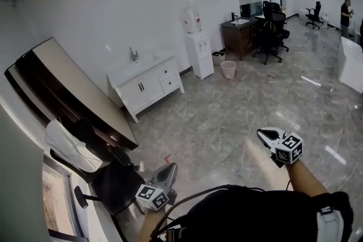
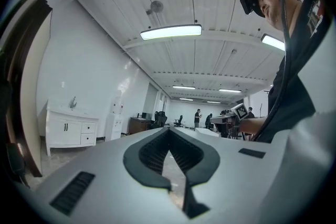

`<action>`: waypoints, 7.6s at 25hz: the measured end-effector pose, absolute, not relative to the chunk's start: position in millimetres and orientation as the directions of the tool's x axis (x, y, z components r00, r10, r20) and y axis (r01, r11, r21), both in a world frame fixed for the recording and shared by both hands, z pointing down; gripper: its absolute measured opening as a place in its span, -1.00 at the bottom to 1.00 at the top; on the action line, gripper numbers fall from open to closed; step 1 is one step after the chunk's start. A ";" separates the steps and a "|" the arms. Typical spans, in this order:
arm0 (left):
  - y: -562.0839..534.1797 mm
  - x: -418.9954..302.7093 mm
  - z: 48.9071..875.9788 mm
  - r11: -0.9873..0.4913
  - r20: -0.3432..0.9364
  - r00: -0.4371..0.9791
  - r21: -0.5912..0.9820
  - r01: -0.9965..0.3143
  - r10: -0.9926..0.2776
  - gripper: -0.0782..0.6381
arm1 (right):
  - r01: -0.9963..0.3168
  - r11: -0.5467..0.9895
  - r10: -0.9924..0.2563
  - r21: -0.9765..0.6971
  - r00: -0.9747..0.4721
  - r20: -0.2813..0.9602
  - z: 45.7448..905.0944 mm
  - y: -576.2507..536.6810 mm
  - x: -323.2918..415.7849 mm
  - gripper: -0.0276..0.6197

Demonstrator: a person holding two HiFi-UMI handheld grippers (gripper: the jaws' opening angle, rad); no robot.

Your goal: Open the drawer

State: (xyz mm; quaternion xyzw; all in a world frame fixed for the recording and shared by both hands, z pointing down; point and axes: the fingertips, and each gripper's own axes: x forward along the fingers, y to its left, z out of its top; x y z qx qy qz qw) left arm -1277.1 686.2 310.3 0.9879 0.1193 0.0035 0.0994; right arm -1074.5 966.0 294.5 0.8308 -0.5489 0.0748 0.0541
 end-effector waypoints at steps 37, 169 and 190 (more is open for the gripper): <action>468.2 -983.5 324.3 -0.885 -0.024 0.907 0.211 0.416 0.421 -0.78 | -0.871 -0.490 -0.850 0.024 0.484 0.208 288.4 745.9 -830.0 -0.92; 149.2 80.1 330.0 -0.891 -0.013 0.912 0.211 0.402 0.409 -0.78 | -0.900 -0.435 -0.873 0.030 0.430 0.231 294.5 405.8 243.0 -0.92; 56.2 154.4 338.2 -0.968 0.018 0.988 0.203 0.150 0.156 -0.78 | -0.979 -0.201 -0.956 0.020 0.200 0.213 298.4 275.7 384.5 -0.92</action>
